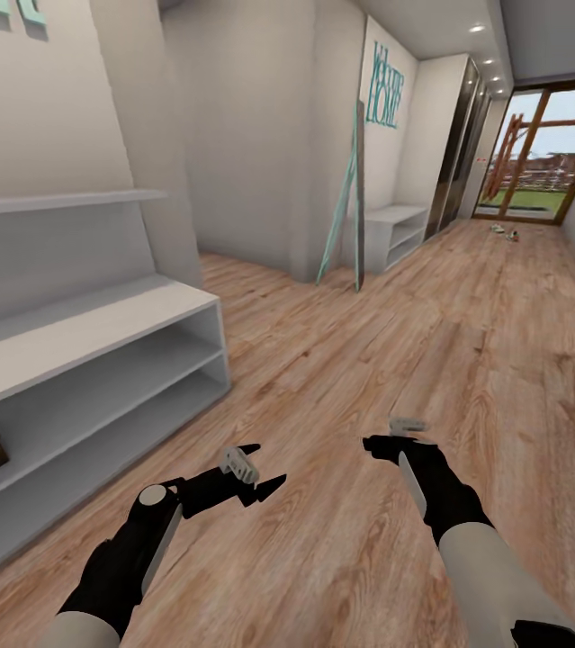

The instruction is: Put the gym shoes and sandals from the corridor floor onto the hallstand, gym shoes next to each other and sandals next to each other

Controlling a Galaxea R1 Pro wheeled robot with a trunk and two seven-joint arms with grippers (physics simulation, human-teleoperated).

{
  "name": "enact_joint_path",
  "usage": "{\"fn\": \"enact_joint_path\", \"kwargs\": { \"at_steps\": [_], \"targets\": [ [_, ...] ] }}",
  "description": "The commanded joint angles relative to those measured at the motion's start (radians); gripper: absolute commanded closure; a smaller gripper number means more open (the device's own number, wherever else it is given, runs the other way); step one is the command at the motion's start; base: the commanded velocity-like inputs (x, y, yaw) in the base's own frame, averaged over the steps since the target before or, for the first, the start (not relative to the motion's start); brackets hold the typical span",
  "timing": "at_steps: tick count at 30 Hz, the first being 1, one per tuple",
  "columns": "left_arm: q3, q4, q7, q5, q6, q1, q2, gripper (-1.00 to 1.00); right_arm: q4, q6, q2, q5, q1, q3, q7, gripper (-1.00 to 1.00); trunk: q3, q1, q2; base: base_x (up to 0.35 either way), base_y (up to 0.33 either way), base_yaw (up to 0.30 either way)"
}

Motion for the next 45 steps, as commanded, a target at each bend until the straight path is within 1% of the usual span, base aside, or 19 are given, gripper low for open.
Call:
{"fn": "enact_joint_path", "kwargs": {
  "at_steps": [1,17,25,35,39,40,41,42,45],
  "targets": [
    [0.002,-0.002,-0.005,-0.003,0.008,0.000,0.000,-1.00,-0.001,0.005,0.001,0.007,0.000,-0.003,0.001,-1.00,-0.001,0.000,0.000,0.000,0.000,-0.293],
    [0.002,-0.002,-0.005,-0.003,0.009,0.000,0.000,-1.00,-0.001,0.005,0.000,0.007,-0.001,-0.003,0.001,-1.00,-0.001,0.000,0.000,0.019,0.000,-0.293],
    [0.003,-0.002,-0.005,-0.003,0.009,0.000,-0.001,-1.00,-0.001,0.005,0.001,0.007,-0.001,-0.003,0.001,-1.00,-0.001,0.000,0.000,0.287,0.000,-0.242],
    [0.004,-0.001,-0.003,-0.003,0.009,0.000,-0.001,-1.00,-0.001,0.005,0.001,0.008,0.000,-0.003,0.001,-1.00,-0.001,0.000,0.000,0.342,0.000,-0.035],
    [0.032,-0.001,-0.002,-0.003,0.009,0.000,-0.001,-1.00,-0.001,0.005,0.001,0.008,-0.001,-0.003,0.001,-1.00,-0.001,0.000,0.000,0.347,0.000,-0.009],
    [0.044,-0.001,-0.002,-0.003,0.009,0.000,-0.001,-1.00,-0.001,0.005,0.001,0.008,0.000,-0.003,0.001,-1.00,-0.001,0.000,0.000,0.347,0.000,-0.086],
    [0.064,-0.001,-0.003,-0.003,0.009,0.000,-0.002,-1.00,-0.001,0.005,0.001,0.008,-0.001,-0.003,0.001,-1.00,-0.001,0.000,0.000,0.348,0.000,-0.196],
    [0.072,-0.001,-0.003,-0.003,0.009,0.000,-0.002,-1.00,-0.001,0.005,0.001,0.008,0.000,-0.003,0.001,-1.00,-0.001,0.000,0.000,0.348,0.000,-0.207],
    [0.086,0.000,-0.003,-0.003,0.009,0.000,-0.002,-1.00,-0.001,0.005,0.001,0.007,-0.001,-0.003,0.001,-1.00,-0.001,0.000,0.000,0.348,0.000,-0.232]
  ]
}}
